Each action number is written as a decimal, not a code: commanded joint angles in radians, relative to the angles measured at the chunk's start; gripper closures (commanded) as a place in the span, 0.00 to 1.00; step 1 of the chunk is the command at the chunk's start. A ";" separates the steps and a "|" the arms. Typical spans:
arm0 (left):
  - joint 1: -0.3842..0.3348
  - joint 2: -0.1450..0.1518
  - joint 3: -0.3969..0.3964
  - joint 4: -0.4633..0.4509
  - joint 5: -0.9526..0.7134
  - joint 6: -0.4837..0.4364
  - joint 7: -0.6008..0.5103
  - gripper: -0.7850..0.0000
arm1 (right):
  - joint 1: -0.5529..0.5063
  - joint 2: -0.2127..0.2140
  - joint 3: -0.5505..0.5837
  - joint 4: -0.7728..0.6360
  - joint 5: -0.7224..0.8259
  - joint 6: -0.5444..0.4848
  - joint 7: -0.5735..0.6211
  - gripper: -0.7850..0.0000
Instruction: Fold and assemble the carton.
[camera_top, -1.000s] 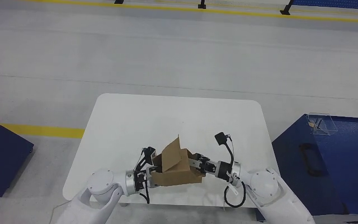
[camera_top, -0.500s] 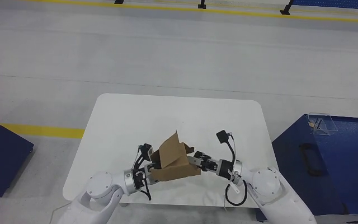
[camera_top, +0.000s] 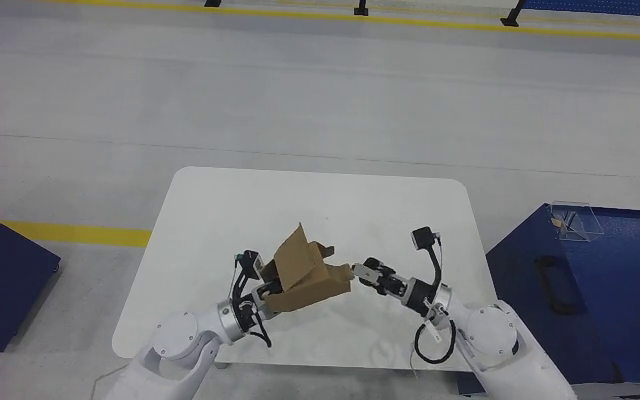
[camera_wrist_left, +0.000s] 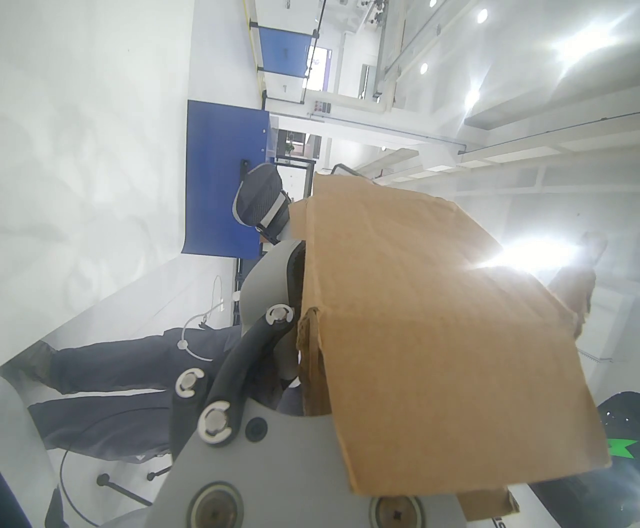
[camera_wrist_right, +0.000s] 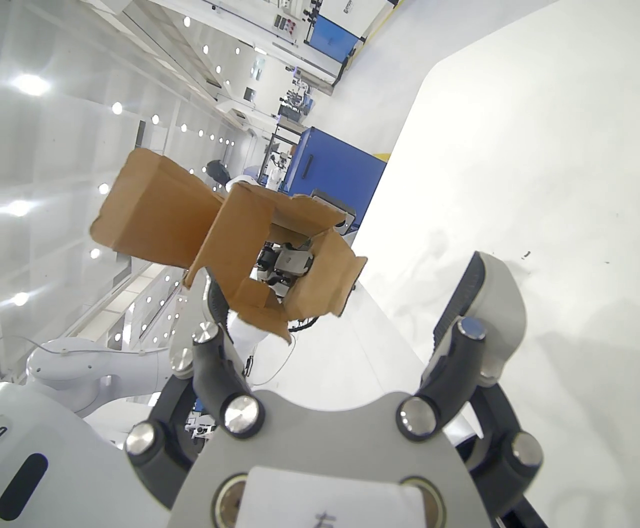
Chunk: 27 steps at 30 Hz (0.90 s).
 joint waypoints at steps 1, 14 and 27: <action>0.003 -0.001 -0.005 0.003 -0.011 -0.003 0.012 1.00 | -0.014 0.002 0.004 -0.008 -0.015 0.011 0.021 0.00; 0.018 -0.006 -0.004 -0.016 0.012 -0.016 0.036 1.00 | 0.034 -0.014 -0.079 0.004 -0.171 0.082 -0.050 0.00; 0.027 -0.010 0.004 -0.022 0.039 -0.002 0.044 1.00 | 0.086 -0.034 -0.154 0.026 -0.212 0.105 -0.057 0.00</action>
